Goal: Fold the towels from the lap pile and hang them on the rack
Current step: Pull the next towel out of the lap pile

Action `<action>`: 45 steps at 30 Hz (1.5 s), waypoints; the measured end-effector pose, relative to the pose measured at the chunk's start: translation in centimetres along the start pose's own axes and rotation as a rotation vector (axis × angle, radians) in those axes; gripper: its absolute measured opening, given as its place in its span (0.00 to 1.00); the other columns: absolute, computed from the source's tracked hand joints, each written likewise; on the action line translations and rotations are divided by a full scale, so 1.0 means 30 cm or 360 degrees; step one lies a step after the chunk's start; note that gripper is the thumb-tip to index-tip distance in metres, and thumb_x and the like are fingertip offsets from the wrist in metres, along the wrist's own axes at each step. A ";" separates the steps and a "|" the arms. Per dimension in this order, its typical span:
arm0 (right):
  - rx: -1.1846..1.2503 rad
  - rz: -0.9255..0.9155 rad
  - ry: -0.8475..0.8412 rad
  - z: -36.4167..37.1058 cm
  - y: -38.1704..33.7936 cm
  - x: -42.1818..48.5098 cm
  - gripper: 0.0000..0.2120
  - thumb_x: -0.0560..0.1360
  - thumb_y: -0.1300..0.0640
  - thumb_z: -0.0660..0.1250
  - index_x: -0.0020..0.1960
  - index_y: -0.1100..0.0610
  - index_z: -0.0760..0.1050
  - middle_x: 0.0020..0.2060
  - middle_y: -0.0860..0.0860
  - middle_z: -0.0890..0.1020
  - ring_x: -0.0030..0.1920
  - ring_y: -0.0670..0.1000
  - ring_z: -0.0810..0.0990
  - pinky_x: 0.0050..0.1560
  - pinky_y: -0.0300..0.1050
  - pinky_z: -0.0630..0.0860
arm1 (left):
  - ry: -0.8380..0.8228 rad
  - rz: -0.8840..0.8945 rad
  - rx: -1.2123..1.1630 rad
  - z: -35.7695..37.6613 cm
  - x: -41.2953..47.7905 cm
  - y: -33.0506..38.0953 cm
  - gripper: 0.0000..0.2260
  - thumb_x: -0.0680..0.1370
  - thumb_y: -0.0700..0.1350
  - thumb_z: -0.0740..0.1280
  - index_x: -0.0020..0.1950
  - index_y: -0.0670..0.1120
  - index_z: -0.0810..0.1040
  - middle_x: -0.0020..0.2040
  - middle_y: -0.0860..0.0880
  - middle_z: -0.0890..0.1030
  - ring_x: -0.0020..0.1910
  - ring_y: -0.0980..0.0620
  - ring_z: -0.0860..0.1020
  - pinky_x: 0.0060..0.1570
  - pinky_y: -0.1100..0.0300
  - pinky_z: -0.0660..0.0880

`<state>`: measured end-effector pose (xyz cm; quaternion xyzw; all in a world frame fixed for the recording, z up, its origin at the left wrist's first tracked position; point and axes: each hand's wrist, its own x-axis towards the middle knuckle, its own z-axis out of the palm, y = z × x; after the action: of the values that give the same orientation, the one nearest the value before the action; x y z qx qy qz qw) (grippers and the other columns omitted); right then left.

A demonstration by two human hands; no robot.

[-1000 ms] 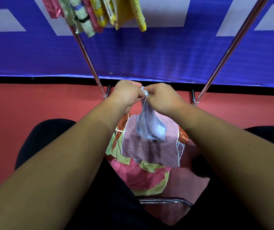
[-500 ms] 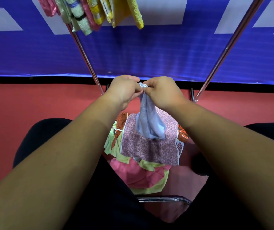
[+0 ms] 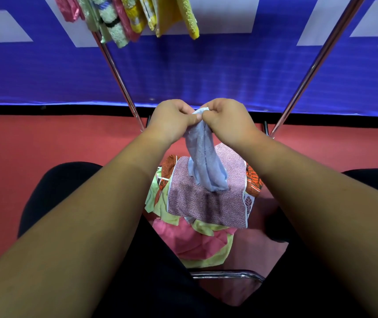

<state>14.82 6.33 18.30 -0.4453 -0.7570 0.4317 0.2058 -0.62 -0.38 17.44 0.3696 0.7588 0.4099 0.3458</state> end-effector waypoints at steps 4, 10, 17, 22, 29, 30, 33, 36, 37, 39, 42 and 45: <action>0.0005 0.0073 0.0008 -0.002 0.006 0.013 0.09 0.77 0.54 0.69 0.55 0.54 0.82 0.42 0.47 0.85 0.40 0.46 0.80 0.41 0.42 0.73 | 0.0024 0.0056 0.0102 -0.001 0.000 0.009 0.10 0.75 0.49 0.79 0.41 0.49 0.80 0.29 0.54 0.77 0.30 0.54 0.75 0.33 0.61 0.79; -0.0225 -0.0027 0.0014 -0.003 0.028 0.014 0.04 0.77 0.52 0.69 0.51 0.49 0.78 0.42 0.44 0.84 0.42 0.43 0.81 0.37 0.38 0.72 | -0.0006 0.0145 0.0106 0.005 -0.014 0.022 0.10 0.79 0.47 0.77 0.46 0.44 0.80 0.32 0.49 0.72 0.26 0.57 0.70 0.25 0.68 0.71; -0.0284 -0.0142 0.0111 -0.017 0.035 0.025 0.05 0.79 0.51 0.70 0.50 0.49 0.84 0.40 0.44 0.84 0.45 0.45 0.82 0.38 0.31 0.70 | 0.0014 0.0226 0.0125 -0.006 0.005 0.012 0.09 0.76 0.49 0.78 0.43 0.47 0.82 0.32 0.51 0.76 0.34 0.50 0.77 0.40 0.39 0.85; -0.0260 -0.0165 0.0136 -0.024 0.025 0.024 0.07 0.79 0.55 0.68 0.52 0.51 0.86 0.42 0.46 0.85 0.45 0.48 0.83 0.42 0.38 0.75 | 0.0012 0.0295 0.0398 -0.015 0.015 0.014 0.08 0.77 0.51 0.77 0.47 0.47 0.84 0.36 0.54 0.79 0.37 0.53 0.78 0.41 0.54 0.78; -0.0178 -0.0118 0.0322 -0.064 -0.027 -0.012 0.07 0.80 0.54 0.67 0.51 0.50 0.84 0.42 0.45 0.84 0.47 0.48 0.81 0.49 0.44 0.74 | 0.0102 0.0214 0.1184 -0.044 -0.004 -0.027 0.05 0.76 0.47 0.71 0.50 0.48 0.83 0.52 0.40 0.83 0.56 0.36 0.80 0.53 0.51 0.75; -0.0132 -0.0096 0.0372 -0.073 -0.033 -0.022 0.07 0.80 0.54 0.67 0.51 0.50 0.84 0.42 0.44 0.84 0.48 0.48 0.81 0.50 0.45 0.76 | 0.0139 0.0172 0.1148 -0.054 -0.013 -0.031 0.07 0.76 0.50 0.69 0.51 0.49 0.83 0.54 0.41 0.83 0.58 0.35 0.79 0.56 0.50 0.76; 0.0070 0.0020 0.0464 -0.106 -0.051 -0.063 0.06 0.79 0.55 0.66 0.48 0.50 0.83 0.38 0.45 0.84 0.44 0.48 0.84 0.52 0.49 0.81 | 0.0276 0.0120 0.0848 -0.086 -0.058 -0.020 0.06 0.75 0.54 0.68 0.45 0.53 0.81 0.49 0.45 0.84 0.55 0.38 0.81 0.56 0.50 0.78; 0.0426 0.0132 0.0467 -0.141 -0.085 -0.109 0.07 0.79 0.60 0.63 0.46 0.55 0.79 0.35 0.52 0.83 0.35 0.50 0.88 0.46 0.59 0.86 | 0.0291 0.0144 0.0368 -0.112 -0.118 0.014 0.05 0.78 0.49 0.72 0.46 0.48 0.82 0.43 0.49 0.84 0.44 0.47 0.80 0.45 0.55 0.75; 0.0545 0.0139 0.0462 -0.156 -0.105 -0.124 0.07 0.80 0.61 0.62 0.45 0.55 0.77 0.35 0.53 0.82 0.36 0.51 0.88 0.44 0.60 0.87 | 0.0283 0.0153 0.0226 -0.122 -0.141 0.032 0.05 0.79 0.47 0.73 0.46 0.47 0.83 0.41 0.50 0.83 0.41 0.50 0.78 0.42 0.57 0.74; 0.0693 0.0103 0.0452 -0.192 -0.160 -0.149 0.09 0.82 0.63 0.61 0.45 0.55 0.75 0.38 0.54 0.82 0.39 0.54 0.90 0.45 0.59 0.87 | 0.0304 0.0219 0.0044 -0.153 -0.181 0.077 0.03 0.79 0.45 0.74 0.47 0.47 0.84 0.38 0.52 0.82 0.36 0.55 0.76 0.39 0.60 0.73; 0.0907 0.0052 0.0440 -0.262 -0.260 -0.176 0.06 0.83 0.66 0.60 0.50 0.59 0.74 0.46 0.58 0.81 0.43 0.56 0.90 0.48 0.55 0.88 | 0.0333 0.0334 -0.0187 -0.211 -0.246 0.186 0.03 0.80 0.43 0.73 0.47 0.47 0.85 0.35 0.53 0.79 0.31 0.59 0.73 0.34 0.63 0.72; 0.1193 0.0031 0.0443 -0.346 -0.373 -0.193 0.07 0.83 0.70 0.58 0.54 0.63 0.74 0.50 0.63 0.81 0.44 0.56 0.90 0.45 0.49 0.87 | 0.0278 0.0380 -0.0443 -0.273 -0.314 0.334 0.03 0.83 0.43 0.72 0.51 0.45 0.84 0.35 0.49 0.74 0.26 0.57 0.68 0.26 0.63 0.70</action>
<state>19.50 3.69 33.72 -0.4007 -0.5076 0.6155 0.4505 -0.02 -7.44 31.80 0.3687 0.6728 0.5793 0.2753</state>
